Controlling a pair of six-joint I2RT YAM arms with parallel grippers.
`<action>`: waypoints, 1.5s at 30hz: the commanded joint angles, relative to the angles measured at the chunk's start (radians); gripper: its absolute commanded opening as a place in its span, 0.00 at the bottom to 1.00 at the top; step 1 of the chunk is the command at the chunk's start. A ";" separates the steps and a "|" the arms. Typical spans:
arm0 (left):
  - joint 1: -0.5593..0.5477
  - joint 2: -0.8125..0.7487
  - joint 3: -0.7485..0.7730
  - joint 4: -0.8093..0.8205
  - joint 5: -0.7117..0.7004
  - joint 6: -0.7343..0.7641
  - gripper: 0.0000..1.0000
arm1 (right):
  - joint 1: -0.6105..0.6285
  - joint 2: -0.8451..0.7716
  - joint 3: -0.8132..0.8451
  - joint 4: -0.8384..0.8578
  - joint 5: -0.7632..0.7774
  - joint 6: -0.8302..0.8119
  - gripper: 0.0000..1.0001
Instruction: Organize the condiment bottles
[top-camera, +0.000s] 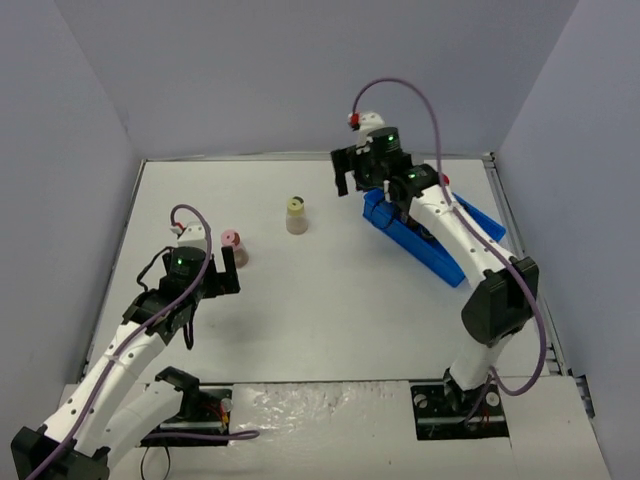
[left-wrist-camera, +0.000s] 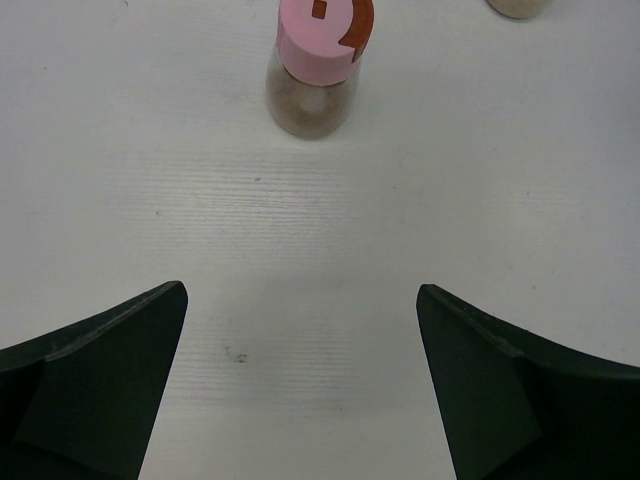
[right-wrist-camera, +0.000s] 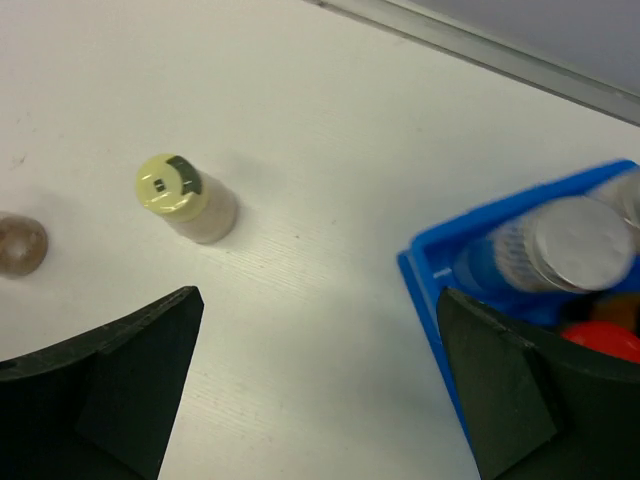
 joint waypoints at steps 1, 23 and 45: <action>0.008 -0.017 0.071 -0.010 0.005 0.013 0.97 | 0.074 0.159 0.149 0.036 -0.105 -0.112 1.00; 0.022 -0.013 0.042 0.024 -0.010 0.031 0.97 | 0.162 0.561 0.360 0.212 -0.067 -0.021 0.83; 0.057 -0.006 0.042 0.041 0.020 0.037 0.97 | -0.028 -0.178 -0.277 0.273 0.087 0.105 0.03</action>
